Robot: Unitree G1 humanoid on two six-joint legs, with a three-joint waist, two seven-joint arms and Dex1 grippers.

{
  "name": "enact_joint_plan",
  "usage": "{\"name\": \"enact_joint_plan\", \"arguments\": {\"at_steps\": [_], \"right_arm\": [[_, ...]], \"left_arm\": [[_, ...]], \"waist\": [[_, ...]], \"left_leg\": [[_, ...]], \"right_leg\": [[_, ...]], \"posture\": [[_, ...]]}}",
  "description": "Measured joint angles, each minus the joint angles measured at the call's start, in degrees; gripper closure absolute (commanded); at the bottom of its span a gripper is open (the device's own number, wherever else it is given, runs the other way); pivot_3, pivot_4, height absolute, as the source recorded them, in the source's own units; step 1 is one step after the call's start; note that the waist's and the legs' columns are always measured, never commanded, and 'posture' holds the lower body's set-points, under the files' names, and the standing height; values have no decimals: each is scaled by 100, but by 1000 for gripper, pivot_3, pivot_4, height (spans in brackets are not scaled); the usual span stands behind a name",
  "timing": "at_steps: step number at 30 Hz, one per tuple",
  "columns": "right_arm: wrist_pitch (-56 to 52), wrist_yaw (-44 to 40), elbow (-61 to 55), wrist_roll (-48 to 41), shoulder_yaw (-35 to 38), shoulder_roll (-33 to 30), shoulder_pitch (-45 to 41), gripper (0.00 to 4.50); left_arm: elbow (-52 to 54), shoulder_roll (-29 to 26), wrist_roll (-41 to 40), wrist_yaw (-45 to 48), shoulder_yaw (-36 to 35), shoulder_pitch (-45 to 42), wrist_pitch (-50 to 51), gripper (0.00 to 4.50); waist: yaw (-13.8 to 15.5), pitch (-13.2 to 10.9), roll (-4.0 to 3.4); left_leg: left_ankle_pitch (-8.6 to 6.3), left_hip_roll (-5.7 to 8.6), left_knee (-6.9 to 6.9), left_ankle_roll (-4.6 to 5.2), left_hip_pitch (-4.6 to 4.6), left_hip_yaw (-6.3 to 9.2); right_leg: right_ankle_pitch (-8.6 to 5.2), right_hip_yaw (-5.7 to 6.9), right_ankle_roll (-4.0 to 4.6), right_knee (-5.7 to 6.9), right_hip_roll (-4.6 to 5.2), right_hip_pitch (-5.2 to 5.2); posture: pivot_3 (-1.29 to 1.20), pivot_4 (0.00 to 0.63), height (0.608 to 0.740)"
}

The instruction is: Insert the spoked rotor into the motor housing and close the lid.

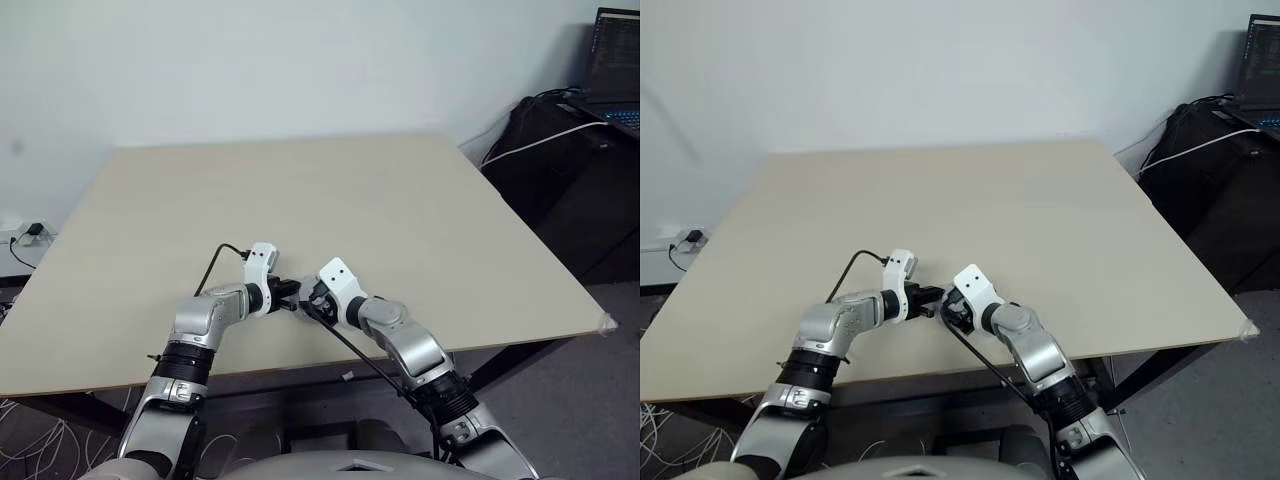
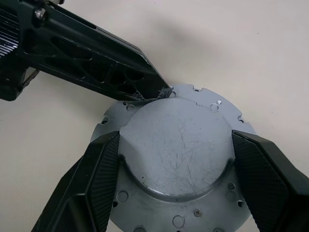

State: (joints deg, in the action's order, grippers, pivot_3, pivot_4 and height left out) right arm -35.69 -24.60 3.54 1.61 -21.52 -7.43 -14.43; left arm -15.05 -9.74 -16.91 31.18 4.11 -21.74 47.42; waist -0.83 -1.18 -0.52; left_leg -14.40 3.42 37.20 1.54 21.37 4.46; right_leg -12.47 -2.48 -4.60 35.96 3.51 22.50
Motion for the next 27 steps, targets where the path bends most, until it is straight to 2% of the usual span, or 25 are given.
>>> {"name": "enact_joint_plan", "arguments": {"at_steps": [1, 3, 5, 15, 21, 27], "right_arm": [[0, -1, -5, -2, 10, 9, 9, 1288], [0, -20, -18, -24, 42, 20, 25, 532], [0, -46, -41, -75, 76, 34, 48, 21], [36, 106, -140, -195, 197, 187, 167, 21], [291, 131, -732, -422, 405, 284, 240, 21], [234, -154, -1552, -638, 427, -182, 473, 21]], "left_arm": [[-1, 0, 10, 3, 14, 0, 6, 4500], [-1, 2, 12, 10, 26, 0, 7, 4500], [0, 3, 12, 17, 31, 0, 10, 4500], [4, 3, 13, 60, 55, 1, 6, 4500], [7, 4, 24, 97, 75, 1, -2, 4500], [9, 4, 29, 132, 89, -2, -7, 4500]], "waist": [[1, 0, 0], [4, 0, 1], [7, 0, 1], [18, -2, 3], [22, -2, 3], [29, -3, 5]], "left_leg": [[0, 0, 0, 0, 0, 0], [0, 0, 0, 0, 0, 0], [0, 0, -2, 0, 0, 1], [0, 2, -4, 0, 9, 3], [-1, 7, -5, 0, 15, 10], [-2, 10, -7, 2, 19, 16]], "right_leg": [[0, 0, 0, 0, 0, 0], [0, 0, -1, 0, 0, 0], [0, 0, -1, -2, 1, 0], [1, 0, -2, -3, 1, 8], [3, 0, -7, -5, 3, 10], [-1, 2, -10, -9, 4, 9]], "posture": [[0, 0, 740], [0, 0, 740], [0, 0, 740], [0, 0, 740], [0, 0, 740], [0, 0, 740]]}}
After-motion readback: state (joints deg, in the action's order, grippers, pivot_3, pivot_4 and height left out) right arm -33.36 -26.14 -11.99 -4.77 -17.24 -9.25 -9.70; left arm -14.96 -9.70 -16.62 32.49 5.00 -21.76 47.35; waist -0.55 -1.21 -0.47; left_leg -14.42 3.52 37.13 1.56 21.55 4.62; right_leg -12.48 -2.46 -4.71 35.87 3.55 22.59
